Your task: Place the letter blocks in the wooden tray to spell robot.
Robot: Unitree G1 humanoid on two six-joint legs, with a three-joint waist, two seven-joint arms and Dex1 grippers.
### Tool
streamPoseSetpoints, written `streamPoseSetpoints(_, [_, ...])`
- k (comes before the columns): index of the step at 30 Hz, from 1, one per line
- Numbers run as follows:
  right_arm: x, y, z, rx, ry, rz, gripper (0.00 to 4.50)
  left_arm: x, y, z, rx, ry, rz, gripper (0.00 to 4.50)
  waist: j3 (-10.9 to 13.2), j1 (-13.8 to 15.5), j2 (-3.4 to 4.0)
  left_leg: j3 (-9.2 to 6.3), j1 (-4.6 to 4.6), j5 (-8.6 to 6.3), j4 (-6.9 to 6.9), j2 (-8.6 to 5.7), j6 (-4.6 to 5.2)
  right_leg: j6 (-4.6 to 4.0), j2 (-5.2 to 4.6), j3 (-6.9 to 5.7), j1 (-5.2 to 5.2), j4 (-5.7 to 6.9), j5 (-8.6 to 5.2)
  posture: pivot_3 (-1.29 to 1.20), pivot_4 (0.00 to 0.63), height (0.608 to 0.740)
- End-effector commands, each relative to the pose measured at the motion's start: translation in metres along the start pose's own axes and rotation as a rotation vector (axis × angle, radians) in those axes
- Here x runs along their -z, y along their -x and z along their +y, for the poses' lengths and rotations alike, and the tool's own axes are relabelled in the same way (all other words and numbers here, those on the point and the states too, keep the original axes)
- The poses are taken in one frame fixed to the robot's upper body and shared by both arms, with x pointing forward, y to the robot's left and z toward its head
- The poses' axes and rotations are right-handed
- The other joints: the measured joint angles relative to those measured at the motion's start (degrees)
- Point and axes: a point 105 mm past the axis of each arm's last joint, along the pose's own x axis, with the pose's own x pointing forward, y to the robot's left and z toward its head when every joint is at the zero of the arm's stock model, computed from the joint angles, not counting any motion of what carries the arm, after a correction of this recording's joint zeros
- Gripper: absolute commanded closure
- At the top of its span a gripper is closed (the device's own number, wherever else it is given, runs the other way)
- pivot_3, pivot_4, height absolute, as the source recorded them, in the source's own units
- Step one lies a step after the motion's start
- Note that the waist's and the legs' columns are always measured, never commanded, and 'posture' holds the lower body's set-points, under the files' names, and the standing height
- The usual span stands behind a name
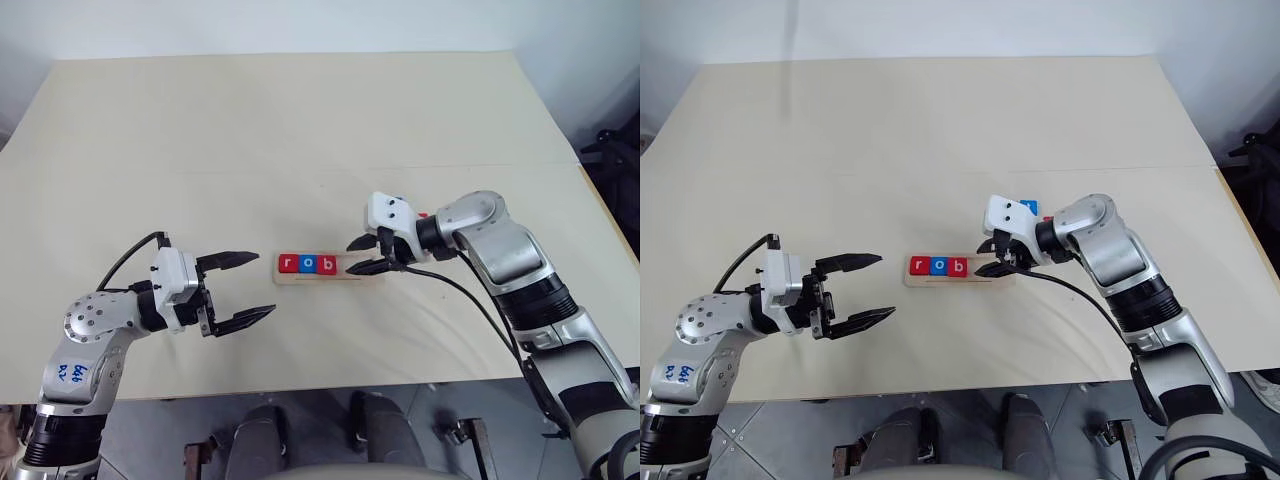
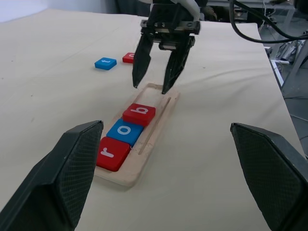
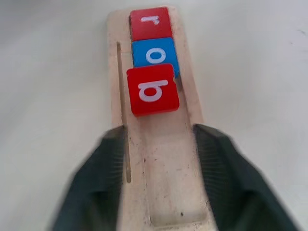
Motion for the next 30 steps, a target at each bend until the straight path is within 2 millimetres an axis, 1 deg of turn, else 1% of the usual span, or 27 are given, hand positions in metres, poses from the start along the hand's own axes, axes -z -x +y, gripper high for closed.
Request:
streamPoseSetpoints(1, [-0.022,-0.001,0.005,0.006,0.042,-0.067,3.67,-0.007,0.0,0.001,0.01,-0.023,-0.014,0.0,0.0,0.08,0.0,0.0,0.0,0.0,0.0,0.0,0.0,0.0,0.0,0.0,0.01,-0.01,0.0,0.0,0.15,0.74])
streamPoseSetpoints(3, [-0.028,-0.006,0.009,-0.002,0.047,-0.082,4.43,-0.007,0.0,0.001,0.01,-0.023,-0.012,0.0,0.0,0.09,0.0,-0.01,0.0,0.0,0.0,0.0,0.0,0.0,0.0,0.0,0.01,-0.01,0.0,0.0,0.15,0.74])
streamPoseSetpoints(4, [-0.029,-0.009,0.01,-0.007,0.047,-0.086,4.47,-0.007,0.0,0.001,0.01,-0.023,-0.012,0.0,0.0,0.1,0.0,-0.01,0.0,0.0,0.0,0.0,0.0,0.0,0.0,0.0,0.01,0.0,0.0,0.0,0.15,0.74])
streamPoseSetpoints(10, [-0.033,-0.026,0.019,-0.041,0.057,-0.077,4.47,-0.008,0.0,0.002,0.007,-0.025,-0.01,0.0,0.0,0.1,0.0,-0.01,0.0,0.0,0.0,0.0,0.0,0.0,0.0,-0.01,0.02,-0.02,0.0,0.0,0.15,0.74])
streamPoseSetpoints(13, [-0.026,-0.035,0.018,-0.029,0.062,-0.043,4.47,-0.009,-0.001,0.001,0.004,-0.025,-0.011,0.0,0.0,0.09,0.0,-0.01,0.0,0.0,0.0,0.0,0.0,0.0,0.0,0.0,0.01,-0.01,0.0,0.0,0.15,0.74])
streamPoseSetpoints(17, [-0.018,-0.039,0.015,-0.011,0.059,-0.007,4.47,-0.008,0.0,0.001,-0.004,-0.025,-0.011,0.0,0.0,0.1,0.0,-0.01,0.0,0.0,0.0,0.0,0.0,0.0,0.0,0.0,0.01,-0.01,0.0,0.0,0.15,0.74])
streamPoseSetpoints(22, [-0.016,-0.035,0.013,-0.018,0.065,0.003,4.47,-0.007,0.002,0.001,-0.012,-0.024,-0.009,0.0,0.0,0.08,0.0,-0.01,-0.01,0.0,0.0,0.0,0.0,0.0,0.0,-0.01,0.01,-0.01,0.0,0.0,0.15,0.74])
streamPoseSetpoints(26, [-0.024,-0.028,0.017,-0.049,0.051,-0.042,4.47,-0.005,0.004,0.001,-0.017,-0.022,-0.007,0.0,0.0,0.09,0.0,-0.01,-0.01,0.0,0.0,0.0,0.0,0.0,0.0,0.0,0.01,-0.02,0.0,0.0,0.15,0.74])
streamPoseSetpoints(30, [-0.029,-0.015,0.018,-0.062,0.044,-0.084,4.47,-0.004,0.006,-0.001,-0.022,-0.02,-0.006,0.0,0.0,0.11,0.0,-0.01,-0.01,0.0,0.0,0.0,0.0,0.0,0.0,-0.01,0.01,-0.01,0.0,0.0,0.15,0.74])
